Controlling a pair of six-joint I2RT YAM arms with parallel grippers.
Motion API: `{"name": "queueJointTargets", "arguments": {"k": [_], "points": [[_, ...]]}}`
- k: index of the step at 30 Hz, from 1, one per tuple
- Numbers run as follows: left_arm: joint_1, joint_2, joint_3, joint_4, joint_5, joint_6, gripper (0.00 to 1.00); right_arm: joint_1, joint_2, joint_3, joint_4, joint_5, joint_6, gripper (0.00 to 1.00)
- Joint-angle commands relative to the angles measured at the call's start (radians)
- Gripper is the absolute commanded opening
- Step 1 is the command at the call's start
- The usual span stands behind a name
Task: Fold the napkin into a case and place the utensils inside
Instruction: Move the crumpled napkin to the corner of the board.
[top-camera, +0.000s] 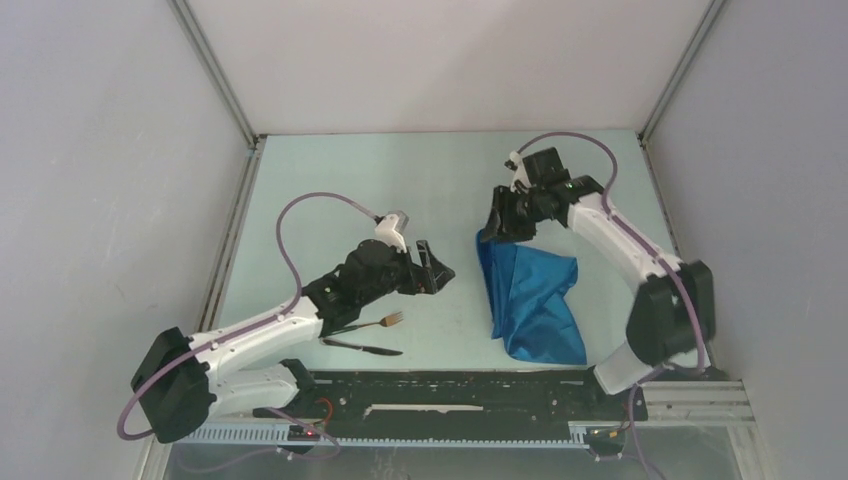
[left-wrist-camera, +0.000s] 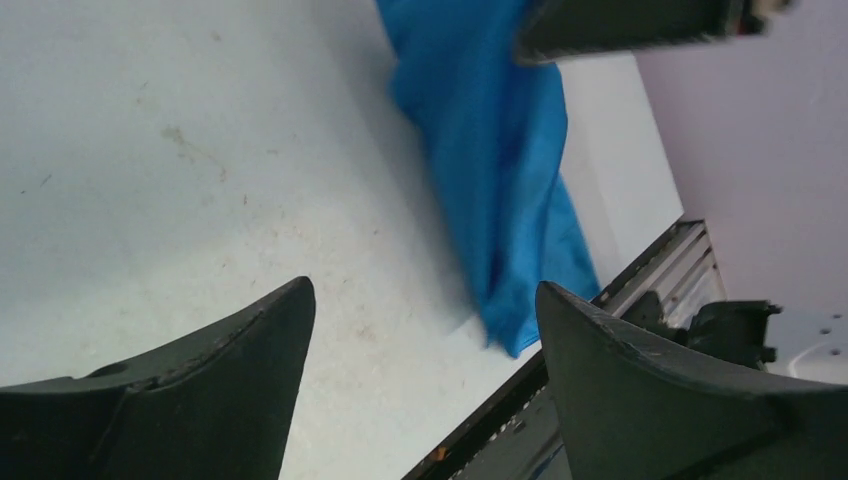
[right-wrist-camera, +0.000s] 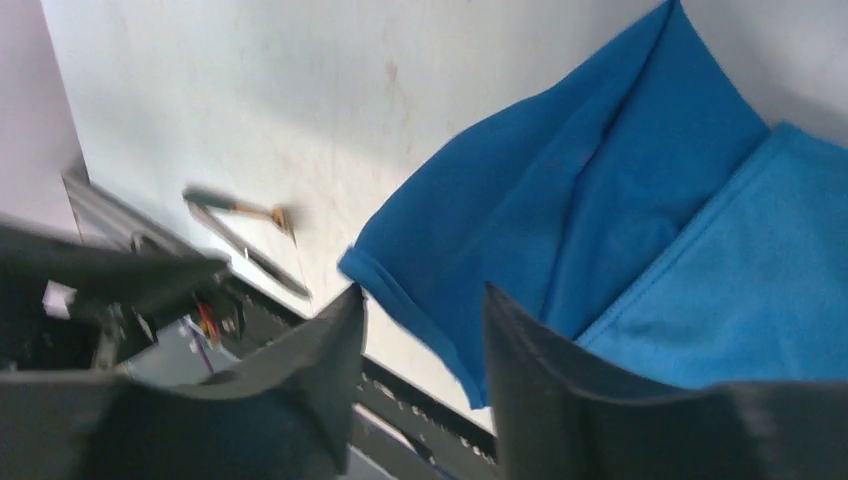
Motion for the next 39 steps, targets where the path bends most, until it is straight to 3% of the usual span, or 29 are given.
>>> {"name": "queueJointTargets", "arguments": {"k": [1, 3, 5, 9, 11, 14, 16, 18, 22, 27, 39], "points": [[-0.011, 0.046, 0.030, 0.127, -0.040, -0.040, 0.83, 0.004, 0.170, 0.200, -0.072, 0.058, -0.100, 0.64], [-0.010, 0.061, 0.020, 0.139, -0.028, -0.053, 0.75, 0.080, 0.159, 0.195, -0.171, 0.354, -0.108, 0.69], [-0.011, 0.045, 0.005, 0.121, -0.048, -0.063, 0.72, 0.189, 0.064, 0.044, -0.180, 0.598, -0.040, 0.75], [-0.008, -0.146, -0.075, -0.009, -0.226, -0.117, 0.77, 0.451, -0.127, -0.199, -0.170, 0.773, 0.207, 0.75], [-0.003, -0.260, -0.119, -0.156, -0.316, -0.142, 0.84, 0.539, -0.162, -0.282, -0.115, 0.780, 0.258, 0.70], [0.008, -0.414, -0.168, -0.255, -0.378, -0.155, 0.91, 0.655, -0.121, -0.318, -0.041, 0.769, 0.173, 0.54], [0.014, -0.485, -0.192, -0.284, -0.386, -0.150, 0.92, 0.662, -0.083, -0.344, 0.045, 0.679, 0.111, 0.43], [0.016, -0.519, -0.202, -0.302, -0.383, -0.145, 0.94, 0.637, -0.056, -0.359, 0.094, 0.612, 0.080, 0.39], [0.017, -0.518, -0.208, -0.314, -0.365, -0.153, 0.94, 0.578, -0.054, -0.406, 0.196, 0.472, 0.043, 0.45], [0.016, -0.486, -0.213, -0.286, -0.339, -0.157, 0.94, 0.538, -0.020, -0.429, 0.203, 0.434, 0.022, 0.50], [0.017, -0.448, -0.182, -0.275, -0.342, -0.130, 0.94, 0.592, 0.097, -0.427, 0.171, 0.562, 0.039, 0.44]]}}
